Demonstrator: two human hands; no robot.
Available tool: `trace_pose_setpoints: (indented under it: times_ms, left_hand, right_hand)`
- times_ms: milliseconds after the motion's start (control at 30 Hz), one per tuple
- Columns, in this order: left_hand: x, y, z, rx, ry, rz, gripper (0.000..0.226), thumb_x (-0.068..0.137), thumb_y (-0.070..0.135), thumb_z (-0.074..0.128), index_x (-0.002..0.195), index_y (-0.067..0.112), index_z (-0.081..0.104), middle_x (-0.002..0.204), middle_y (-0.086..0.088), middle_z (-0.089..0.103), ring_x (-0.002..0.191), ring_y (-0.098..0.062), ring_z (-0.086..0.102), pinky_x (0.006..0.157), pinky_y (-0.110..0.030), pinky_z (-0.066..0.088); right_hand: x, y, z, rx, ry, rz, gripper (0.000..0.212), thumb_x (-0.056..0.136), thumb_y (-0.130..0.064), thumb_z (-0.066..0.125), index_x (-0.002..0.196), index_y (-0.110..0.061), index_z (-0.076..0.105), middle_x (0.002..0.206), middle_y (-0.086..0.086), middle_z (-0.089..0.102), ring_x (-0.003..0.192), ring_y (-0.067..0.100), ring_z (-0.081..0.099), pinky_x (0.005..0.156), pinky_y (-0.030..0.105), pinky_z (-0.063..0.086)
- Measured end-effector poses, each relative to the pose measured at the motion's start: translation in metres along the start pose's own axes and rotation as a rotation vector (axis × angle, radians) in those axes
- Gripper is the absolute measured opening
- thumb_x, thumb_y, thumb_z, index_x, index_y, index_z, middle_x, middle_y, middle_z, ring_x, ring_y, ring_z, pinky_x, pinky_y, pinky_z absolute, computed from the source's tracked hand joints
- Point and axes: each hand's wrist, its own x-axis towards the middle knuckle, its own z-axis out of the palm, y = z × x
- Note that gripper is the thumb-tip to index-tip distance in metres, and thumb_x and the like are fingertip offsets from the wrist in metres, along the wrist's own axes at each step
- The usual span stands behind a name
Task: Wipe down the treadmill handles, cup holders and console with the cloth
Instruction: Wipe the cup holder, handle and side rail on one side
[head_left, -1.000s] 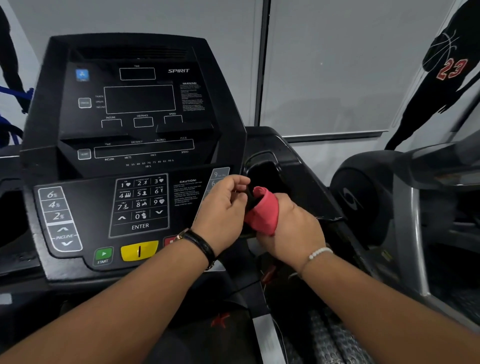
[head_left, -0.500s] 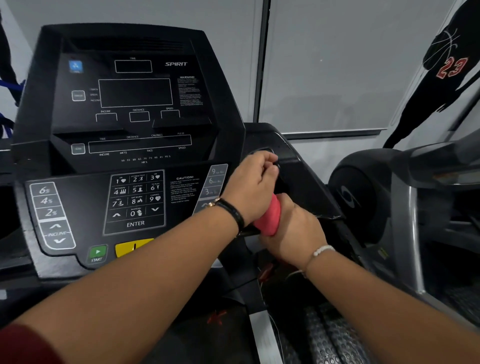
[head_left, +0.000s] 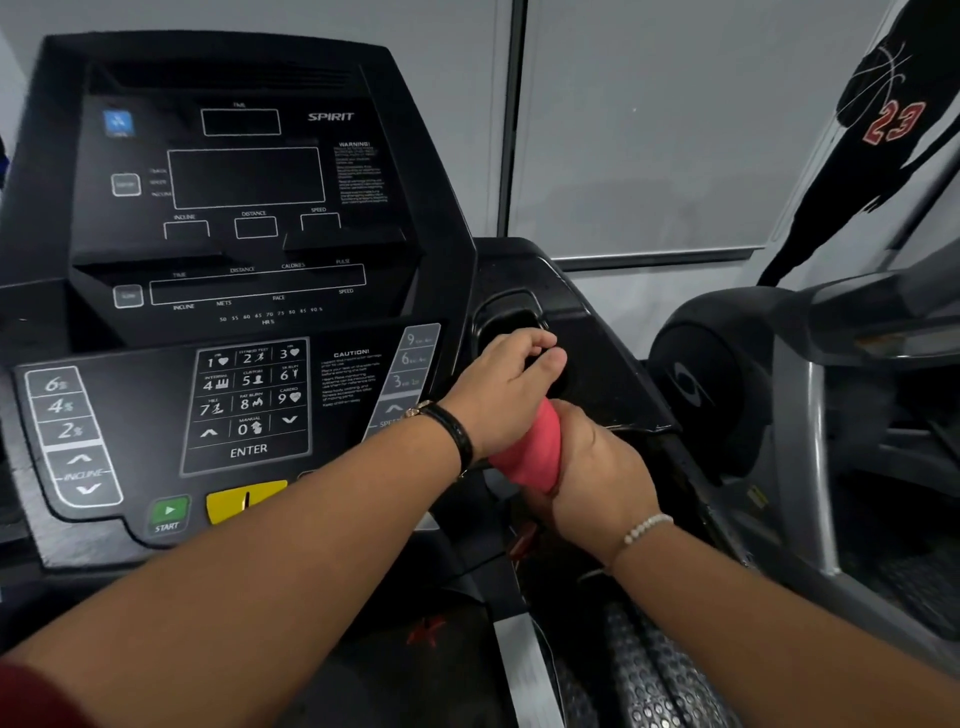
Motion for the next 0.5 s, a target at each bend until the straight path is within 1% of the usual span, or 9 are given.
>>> trace_pose_setpoints:
  times_ms: [67,100,167,233,300,367,433,500]
  left_hand:
    - [0.001,-0.001,0.001,0.04,-0.008,-0.011,0.031,0.097,0.031,0.043,0.126,0.025,0.051,0.132,0.006,0.046,0.121,-0.008,0.044,0.105,-0.028,0.033]
    - [0.001,-0.001,0.001,0.051,-0.008,-0.015,0.031,0.096,0.03,0.044,0.126,0.026,0.052,0.132,0.006,0.046,0.121,-0.008,0.044,0.105,-0.027,0.033]
    - [0.001,-0.002,0.003,0.063,0.0,-0.014,0.029,0.096,0.027,0.044,0.124,0.027,0.053,0.132,0.008,0.047,0.12,-0.007,0.044,0.104,-0.025,0.033]
    - [0.0,-0.002,0.003,0.07,0.007,-0.011,0.028,0.097,0.025,0.043,0.122,0.027,0.055,0.132,0.008,0.047,0.12,-0.006,0.044,0.101,-0.023,0.033]
    - [-0.001,-0.002,0.002,0.079,0.001,-0.013,0.028,0.097,0.023,0.041,0.122,0.027,0.055,0.132,0.009,0.047,0.118,-0.006,0.044,0.097,-0.02,0.032]
    - [-0.002,-0.002,0.003,0.07,0.003,-0.019,0.029,0.098,0.022,0.04,0.121,0.028,0.056,0.131,0.01,0.047,0.117,-0.006,0.045,0.096,-0.02,0.033]
    - [-0.003,-0.002,0.003,0.052,0.014,-0.018,0.028,0.098,0.022,0.04,0.119,0.028,0.057,0.13,0.009,0.049,0.115,-0.007,0.047,0.096,-0.022,0.035]
    - [-0.003,-0.003,0.003,0.048,0.02,-0.011,0.028,0.098,0.021,0.04,0.118,0.027,0.058,0.128,0.008,0.05,0.113,-0.007,0.048,0.096,-0.022,0.037]
  right_hand:
    - [0.007,0.001,-0.008,0.06,-0.122,0.062,0.047,0.066,-0.037,0.074,0.102,-0.021,0.049,0.08,-0.007,0.059,0.072,0.018,0.058,0.063,0.026,0.042]
    - [0.011,0.003,-0.013,0.093,-0.184,0.08,0.042,0.064,-0.035,0.075,0.094,-0.022,0.047,0.077,-0.007,0.058,0.07,0.017,0.057,0.062,0.027,0.044]
    - [0.014,0.006,-0.016,0.143,-0.25,0.099,0.038,0.064,-0.031,0.074,0.086,-0.023,0.046,0.076,-0.005,0.061,0.07,0.018,0.06,0.062,0.029,0.049]
    - [0.01,0.006,-0.012,0.127,-0.203,0.114,0.037,0.065,-0.034,0.073,0.09,-0.024,0.047,0.079,-0.005,0.062,0.071,0.019,0.061,0.061,0.029,0.048]
    - [-0.001,0.005,-0.005,0.033,-0.084,0.091,0.046,0.069,-0.039,0.071,0.105,-0.022,0.05,0.087,-0.005,0.062,0.077,0.019,0.062,0.062,0.026,0.042]
    - [-0.008,0.006,-0.001,-0.027,-0.016,0.062,0.056,0.072,-0.042,0.07,0.118,-0.018,0.048,0.095,-0.003,0.062,0.083,0.018,0.062,0.065,0.022,0.037]
    - [-0.006,0.009,-0.002,-0.002,-0.051,0.07,0.057,0.071,-0.041,0.071,0.117,-0.017,0.048,0.093,-0.002,0.062,0.083,0.019,0.062,0.065,0.024,0.04]
    - [0.002,0.014,-0.005,0.068,-0.148,0.095,0.054,0.066,-0.046,0.073,0.107,-0.02,0.049,0.087,-0.005,0.063,0.078,0.018,0.062,0.066,0.029,0.048]
